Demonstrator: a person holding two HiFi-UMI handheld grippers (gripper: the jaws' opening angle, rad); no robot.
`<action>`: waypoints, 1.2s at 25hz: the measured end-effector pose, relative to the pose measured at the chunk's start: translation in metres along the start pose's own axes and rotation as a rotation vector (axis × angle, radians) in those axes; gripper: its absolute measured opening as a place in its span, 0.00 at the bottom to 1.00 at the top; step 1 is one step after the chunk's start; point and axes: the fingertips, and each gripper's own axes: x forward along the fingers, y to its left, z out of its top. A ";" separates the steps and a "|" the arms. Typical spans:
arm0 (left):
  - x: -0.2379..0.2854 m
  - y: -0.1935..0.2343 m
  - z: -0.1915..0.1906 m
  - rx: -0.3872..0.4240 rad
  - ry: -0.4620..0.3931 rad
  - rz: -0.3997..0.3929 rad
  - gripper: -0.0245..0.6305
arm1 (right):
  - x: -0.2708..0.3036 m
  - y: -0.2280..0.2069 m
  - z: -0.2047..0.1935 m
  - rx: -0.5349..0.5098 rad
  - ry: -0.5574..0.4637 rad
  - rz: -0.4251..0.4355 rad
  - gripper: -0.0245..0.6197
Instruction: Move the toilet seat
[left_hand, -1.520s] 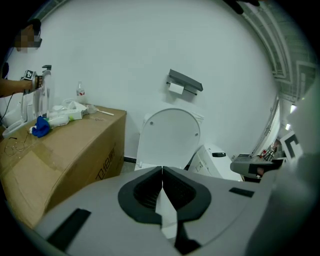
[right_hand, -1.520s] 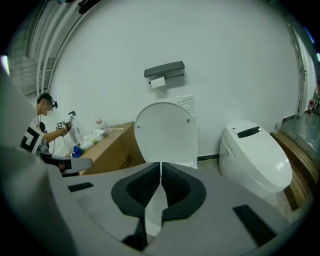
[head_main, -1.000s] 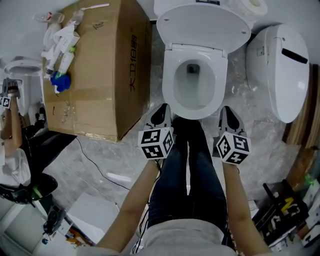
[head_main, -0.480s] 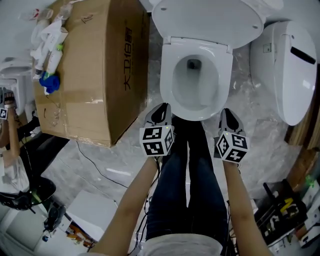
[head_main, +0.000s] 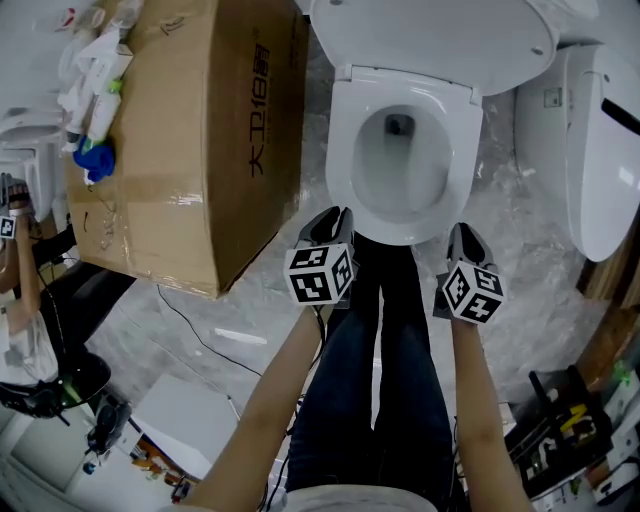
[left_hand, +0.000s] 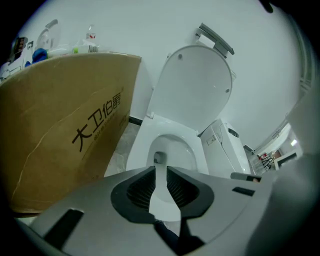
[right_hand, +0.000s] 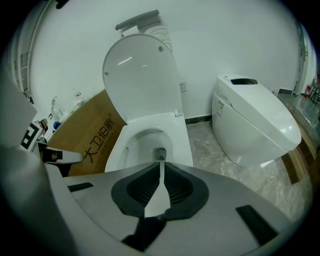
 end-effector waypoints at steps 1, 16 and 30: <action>0.003 0.001 -0.003 -0.001 0.005 0.000 0.14 | 0.003 -0.002 -0.003 0.010 0.002 -0.001 0.07; 0.045 0.022 -0.050 -0.046 0.059 0.019 0.19 | 0.047 -0.024 -0.058 0.108 0.101 0.011 0.24; 0.065 0.050 -0.089 -0.094 0.122 0.058 0.26 | 0.068 -0.037 -0.095 0.201 0.155 0.061 0.35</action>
